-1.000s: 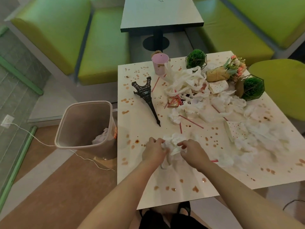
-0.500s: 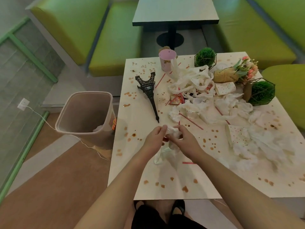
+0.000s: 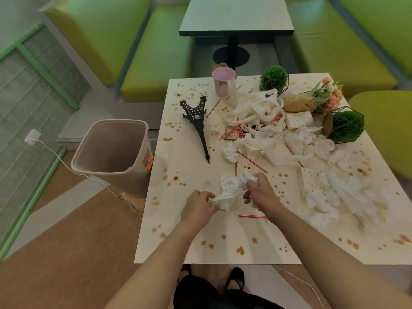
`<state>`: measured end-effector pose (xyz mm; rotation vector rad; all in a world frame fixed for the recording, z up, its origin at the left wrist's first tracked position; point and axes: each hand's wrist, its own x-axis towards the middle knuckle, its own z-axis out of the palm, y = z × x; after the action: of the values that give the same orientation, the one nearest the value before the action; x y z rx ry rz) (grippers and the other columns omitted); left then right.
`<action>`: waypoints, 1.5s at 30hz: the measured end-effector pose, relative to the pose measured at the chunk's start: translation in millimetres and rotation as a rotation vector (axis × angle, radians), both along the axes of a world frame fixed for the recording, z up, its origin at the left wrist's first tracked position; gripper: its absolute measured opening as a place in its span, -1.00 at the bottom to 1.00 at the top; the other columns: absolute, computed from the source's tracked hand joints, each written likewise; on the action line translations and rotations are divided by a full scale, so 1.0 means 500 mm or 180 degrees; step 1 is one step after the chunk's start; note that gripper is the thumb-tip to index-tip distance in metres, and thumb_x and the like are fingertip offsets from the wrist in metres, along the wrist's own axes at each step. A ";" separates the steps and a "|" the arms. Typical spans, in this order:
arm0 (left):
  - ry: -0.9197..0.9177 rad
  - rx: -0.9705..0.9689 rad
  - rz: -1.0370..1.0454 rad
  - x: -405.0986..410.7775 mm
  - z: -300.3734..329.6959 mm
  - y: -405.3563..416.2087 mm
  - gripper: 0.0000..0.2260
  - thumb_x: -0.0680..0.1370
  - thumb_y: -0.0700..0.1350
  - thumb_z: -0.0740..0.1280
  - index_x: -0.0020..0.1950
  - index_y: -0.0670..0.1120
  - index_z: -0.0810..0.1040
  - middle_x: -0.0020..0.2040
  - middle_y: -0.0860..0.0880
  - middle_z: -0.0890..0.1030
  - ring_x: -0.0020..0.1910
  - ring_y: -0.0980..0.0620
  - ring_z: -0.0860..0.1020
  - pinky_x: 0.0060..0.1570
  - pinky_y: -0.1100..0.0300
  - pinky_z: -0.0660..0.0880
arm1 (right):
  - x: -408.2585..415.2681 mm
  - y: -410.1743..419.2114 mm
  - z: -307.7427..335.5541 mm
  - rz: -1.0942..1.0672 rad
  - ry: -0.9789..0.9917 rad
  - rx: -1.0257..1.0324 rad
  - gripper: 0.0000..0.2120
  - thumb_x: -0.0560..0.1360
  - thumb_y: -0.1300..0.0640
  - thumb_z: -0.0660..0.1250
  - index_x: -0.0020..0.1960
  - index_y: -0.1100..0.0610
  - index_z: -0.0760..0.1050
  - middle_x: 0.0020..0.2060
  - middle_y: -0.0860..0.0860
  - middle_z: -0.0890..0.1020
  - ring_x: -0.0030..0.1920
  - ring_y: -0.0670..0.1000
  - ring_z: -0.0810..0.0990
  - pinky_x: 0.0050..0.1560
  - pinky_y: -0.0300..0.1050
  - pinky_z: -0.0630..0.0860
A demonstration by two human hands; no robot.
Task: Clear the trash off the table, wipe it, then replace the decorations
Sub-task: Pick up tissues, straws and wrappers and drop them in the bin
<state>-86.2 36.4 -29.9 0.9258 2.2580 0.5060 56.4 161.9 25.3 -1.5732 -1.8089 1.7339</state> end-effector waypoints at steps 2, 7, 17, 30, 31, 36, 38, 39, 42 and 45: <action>0.0063 -0.0024 0.0029 0.003 0.000 -0.001 -0.76 0.57 0.08 0.31 0.20 0.07 0.56 0.09 0.09 0.49 0.08 0.08 0.51 0.02 0.16 0.50 | 0.008 -0.004 -0.002 0.0002 0.0018 -0.0050 -0.83 0.63 0.16 0.11 0.22 0.12 0.29 -0.14 0.16 0.53 -0.30 0.00 0.48 -0.36 -0.19 0.41; -0.0143 0.0298 0.0240 -0.001 0.025 0.005 -0.79 0.61 0.08 0.27 0.13 0.02 0.60 0.06 0.07 0.58 0.01 0.09 0.55 0.03 0.13 0.51 | 0.014 -0.013 0.004 0.0045 0.0142 -0.0039 -0.71 0.60 0.18 0.11 0.27 -0.06 0.32 0.04 0.03 0.49 -0.16 0.00 0.46 -0.26 -0.15 0.41; -0.0904 0.1322 0.0430 -0.007 0.150 0.055 -0.87 0.58 0.00 0.37 0.07 0.00 0.61 -0.07 0.04 0.63 -0.18 0.08 0.59 -0.22 0.31 0.47 | -0.032 -0.030 0.034 0.1384 0.0051 0.0593 -0.25 0.24 -0.08 0.53 0.37 -0.30 0.33 0.18 -0.23 0.55 0.12 -0.16 0.54 0.12 -0.10 0.54; -0.1704 0.1793 0.1707 -0.069 0.177 0.039 -0.83 0.65 -0.10 0.26 0.14 -0.03 0.63 -0.03 0.05 0.61 -0.08 0.17 0.52 -0.06 0.31 0.50 | -0.063 -0.020 0.050 0.0717 0.0648 -0.0353 -0.75 0.52 0.02 0.42 0.05 0.20 0.60 -0.39 -0.06 0.54 -0.50 -0.18 0.42 -0.45 -0.31 0.32; -0.1744 0.1712 0.1810 -0.068 0.170 0.039 -0.82 0.66 -0.10 0.24 0.16 -0.04 0.61 -0.05 0.04 0.58 -0.09 0.15 0.51 -0.06 0.28 0.51 | -0.066 -0.017 0.050 0.0672 0.0758 -0.0416 -0.75 0.51 0.03 0.43 0.04 0.22 0.61 -0.39 -0.05 0.51 -0.48 -0.15 0.39 -0.43 -0.30 0.30; -0.2669 0.1233 0.1923 -0.034 0.165 0.033 -0.80 0.69 -0.09 0.15 0.19 -0.11 0.51 0.04 -0.05 0.62 -0.10 0.01 0.61 -0.19 0.20 0.56 | -0.086 -0.011 0.062 0.0402 0.1140 -0.0542 -0.92 0.53 0.13 0.40 -0.09 0.13 0.62 -0.43 -0.05 0.49 -0.44 -0.11 0.35 -0.42 -0.29 0.31; -0.3020 0.1206 0.1859 -0.029 0.169 0.023 -0.81 0.70 -0.07 0.14 0.19 -0.11 0.47 0.10 -0.06 0.64 -0.07 -0.10 0.66 -0.14 0.12 0.59 | -0.096 -0.014 0.065 0.0382 0.1125 -0.0485 -0.93 0.53 0.14 0.41 -0.02 0.12 0.63 -0.42 -0.08 0.55 -0.43 -0.12 0.40 -0.39 -0.28 0.36; -0.3094 0.1199 0.1841 -0.031 0.171 0.020 -0.81 0.70 -0.06 0.12 0.21 -0.10 0.45 0.12 -0.07 0.64 -0.07 -0.14 0.68 -0.08 0.06 0.61 | -0.102 -0.016 0.064 0.0387 0.1105 -0.0426 -0.91 0.52 0.15 0.41 0.01 0.12 0.63 -0.39 -0.07 0.58 -0.40 -0.10 0.42 -0.37 -0.27 0.38; -0.2960 0.1106 0.2025 -0.047 0.170 0.018 -0.81 0.70 -0.04 0.11 0.24 -0.06 0.42 -0.01 -0.06 0.58 -0.28 -0.03 0.59 -0.14 0.07 0.59 | -0.122 -0.027 0.063 0.0482 0.0862 -0.0032 -0.87 0.51 0.12 0.42 0.03 0.12 0.58 -0.22 -0.04 0.60 -0.32 -0.08 0.47 -0.39 -0.30 0.40; -0.2925 0.1219 0.2480 -0.078 0.171 0.017 -0.78 0.69 -0.05 0.12 0.26 -0.09 0.44 -0.19 -0.07 0.47 -0.42 0.10 0.33 -0.46 0.30 0.40 | -0.146 -0.043 0.059 0.0683 0.0753 0.0394 -0.85 0.48 0.07 0.45 -0.02 0.08 0.52 -0.14 -0.07 0.59 -0.25 -0.11 0.50 -0.32 -0.25 0.42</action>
<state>-125.3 44.8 55.5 -0.1313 1.5758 1.3977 -16.8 140.5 55.1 -1.1100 -1.9782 1.7694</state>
